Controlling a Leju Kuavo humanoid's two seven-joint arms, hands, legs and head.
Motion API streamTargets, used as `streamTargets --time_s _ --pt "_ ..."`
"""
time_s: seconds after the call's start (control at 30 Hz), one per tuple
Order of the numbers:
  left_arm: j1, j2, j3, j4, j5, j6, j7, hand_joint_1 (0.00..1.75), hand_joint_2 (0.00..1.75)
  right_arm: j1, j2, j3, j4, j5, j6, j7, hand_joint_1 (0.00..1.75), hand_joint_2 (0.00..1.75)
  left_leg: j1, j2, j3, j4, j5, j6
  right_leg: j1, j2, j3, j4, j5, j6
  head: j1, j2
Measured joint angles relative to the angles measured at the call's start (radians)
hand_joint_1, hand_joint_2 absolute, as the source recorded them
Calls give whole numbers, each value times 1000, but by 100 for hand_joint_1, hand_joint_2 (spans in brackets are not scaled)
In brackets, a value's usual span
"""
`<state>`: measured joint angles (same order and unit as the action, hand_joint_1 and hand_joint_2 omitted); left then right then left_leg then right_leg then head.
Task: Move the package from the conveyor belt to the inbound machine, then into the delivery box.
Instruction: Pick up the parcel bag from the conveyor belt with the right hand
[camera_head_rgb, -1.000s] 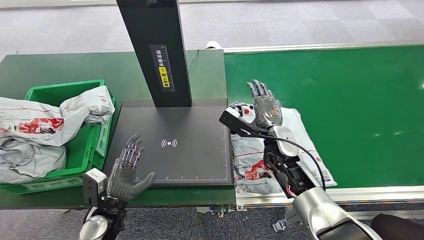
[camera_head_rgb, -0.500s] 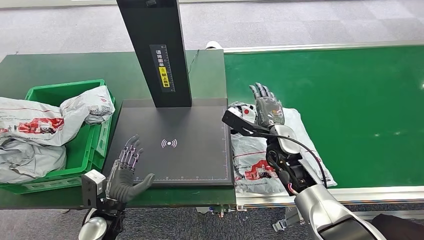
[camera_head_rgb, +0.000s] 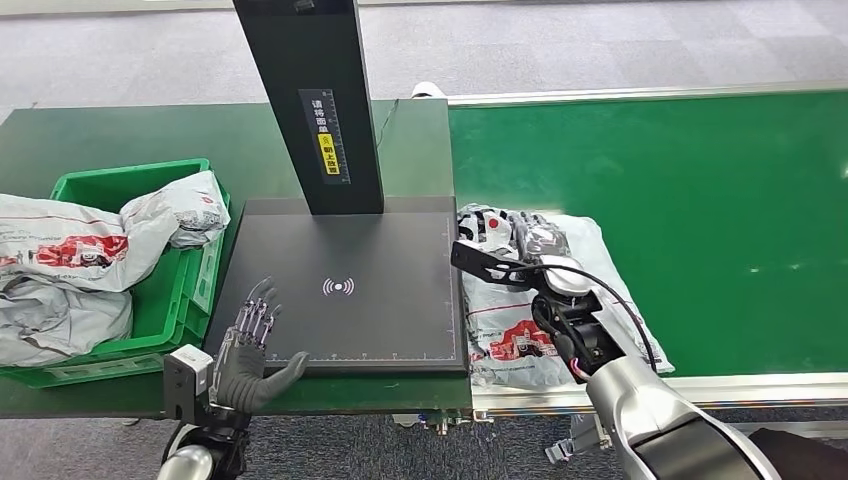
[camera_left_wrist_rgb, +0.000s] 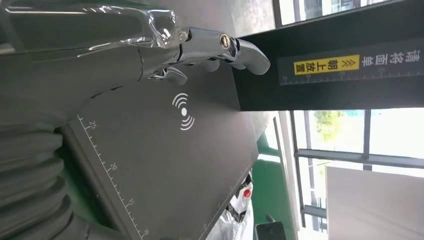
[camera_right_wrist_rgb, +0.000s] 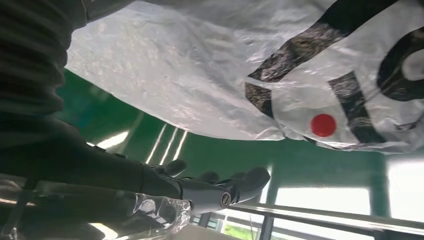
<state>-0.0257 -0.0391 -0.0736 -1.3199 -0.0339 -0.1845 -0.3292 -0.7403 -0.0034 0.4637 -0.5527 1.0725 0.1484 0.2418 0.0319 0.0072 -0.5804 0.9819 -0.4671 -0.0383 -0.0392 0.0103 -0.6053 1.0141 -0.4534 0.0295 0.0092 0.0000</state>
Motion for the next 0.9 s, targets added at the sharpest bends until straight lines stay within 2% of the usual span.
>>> streamTargets --time_s 0.23,0.47,0.53,0.67,0.9 --pt "8 -12 6 -5 -7 3 10 0 175 -13 -3 -63 29 -42 19 42 0 175 0 0 0 0 0 0 0 0 0 0 0 0 0 0" --pt "0 -25 6 -5 -20 -14 25 0 175 -3 -13 -106 37 -61 55 48 0 175 0 0 0 0 0 0 0 0 0 0 0 0 0 0" --pt "-8 -27 7 -4 -24 -19 25 0 175 4 -15 -112 39 -70 91 23 0 175 0 0 0 0 0 0 0 0 0 0 0 0 0 0" --pt "-25 -28 6 9 -26 -31 22 0 175 18 -16 -114 46 -103 184 -87 0 175 0 0 0 0 0 0 0 0 0 0 0 0 0 0" --pt "-38 -28 6 30 -26 -34 17 0 175 24 -15 -114 58 -118 227 -130 0 175 0 0 0 0 0 0 0 0 0 0 0 0 0 0"
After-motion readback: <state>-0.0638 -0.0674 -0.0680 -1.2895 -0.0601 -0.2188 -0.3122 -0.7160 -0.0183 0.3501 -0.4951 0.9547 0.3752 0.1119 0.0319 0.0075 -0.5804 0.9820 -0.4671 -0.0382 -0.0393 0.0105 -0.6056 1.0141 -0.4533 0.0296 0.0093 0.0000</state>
